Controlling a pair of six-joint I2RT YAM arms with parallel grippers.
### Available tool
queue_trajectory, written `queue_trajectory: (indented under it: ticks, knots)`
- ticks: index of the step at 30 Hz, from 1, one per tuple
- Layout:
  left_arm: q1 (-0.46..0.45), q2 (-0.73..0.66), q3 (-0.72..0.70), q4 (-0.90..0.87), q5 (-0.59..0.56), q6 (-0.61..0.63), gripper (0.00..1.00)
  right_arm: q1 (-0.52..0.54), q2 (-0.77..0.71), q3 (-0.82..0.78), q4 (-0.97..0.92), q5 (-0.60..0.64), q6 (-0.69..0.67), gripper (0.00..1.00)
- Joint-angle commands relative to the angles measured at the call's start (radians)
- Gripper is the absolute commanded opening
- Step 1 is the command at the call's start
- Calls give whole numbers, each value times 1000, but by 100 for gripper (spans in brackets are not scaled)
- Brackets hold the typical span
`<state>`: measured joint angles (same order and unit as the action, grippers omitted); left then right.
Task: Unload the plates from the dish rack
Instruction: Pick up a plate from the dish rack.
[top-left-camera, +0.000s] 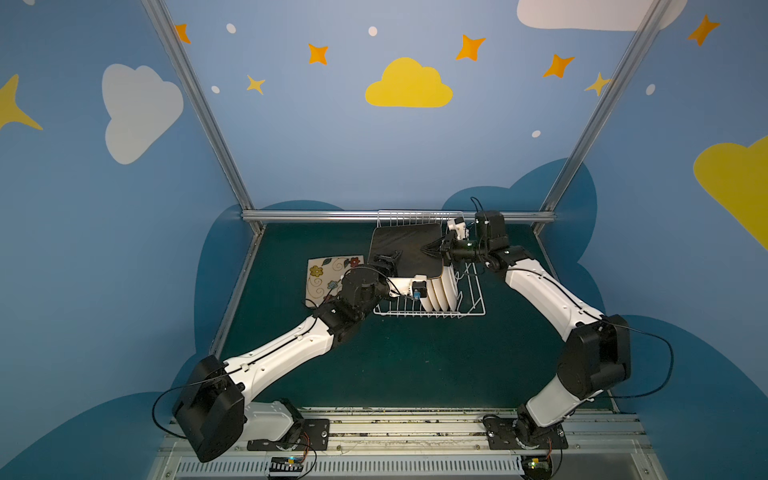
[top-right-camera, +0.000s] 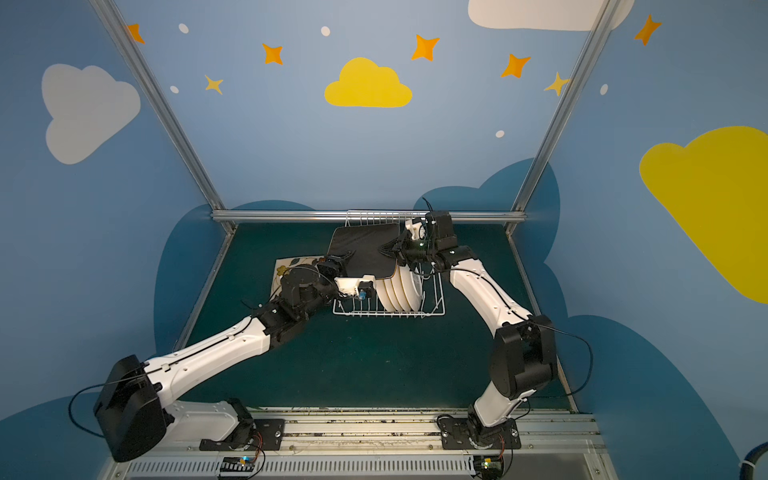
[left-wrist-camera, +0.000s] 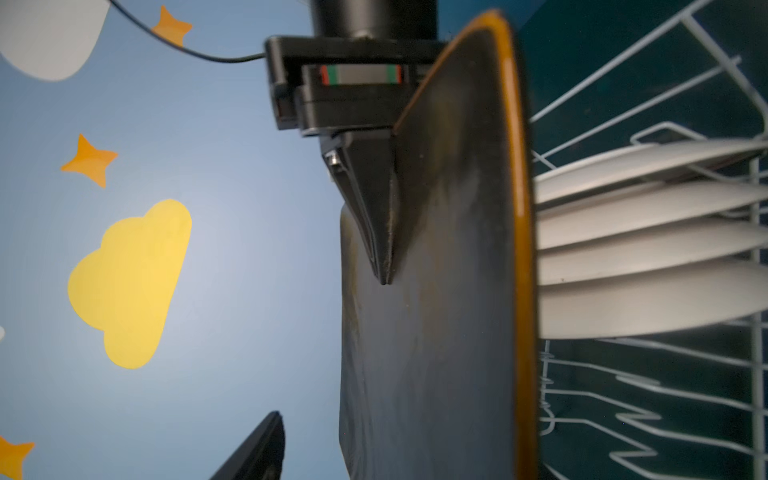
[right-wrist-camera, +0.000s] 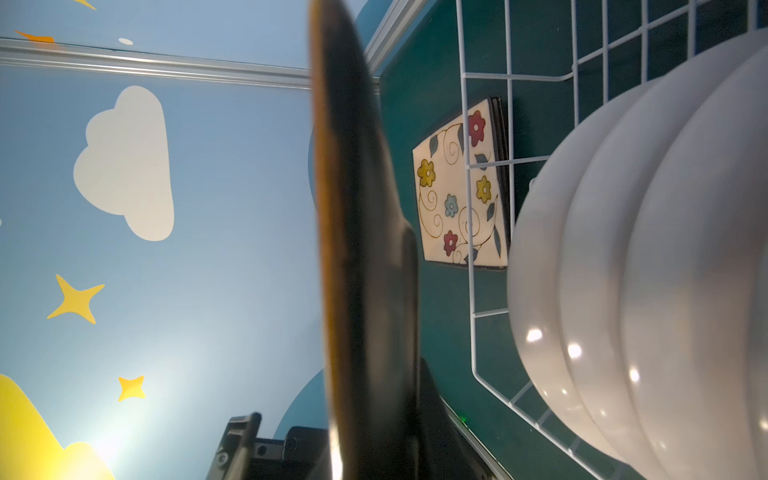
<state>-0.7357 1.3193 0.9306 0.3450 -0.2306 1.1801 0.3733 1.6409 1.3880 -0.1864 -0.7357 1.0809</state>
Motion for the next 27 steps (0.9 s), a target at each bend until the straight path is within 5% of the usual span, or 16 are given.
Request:
queue_trajectory:
  ticks: [1, 8, 13, 23, 27]
  knots:
    - [2, -54, 0, 123, -33, -37, 99, -17, -38, 0, 179, -38, 43, 0]
    - [3, -111, -26, 27, -62, -125, 99, -49, -49, 4, 268, -28, 89, 0]
    - [30, -187, -29, -51, -87, -329, 99, -74, -63, 3, 287, -16, 84, 0]
    - [359, -283, 142, -415, 295, -1051, 99, -98, -93, -29, 314, -16, 29, 0]
    - [475, -244, 220, -489, 456, -1226, 99, -101, -110, -37, 319, -22, -6, 0]
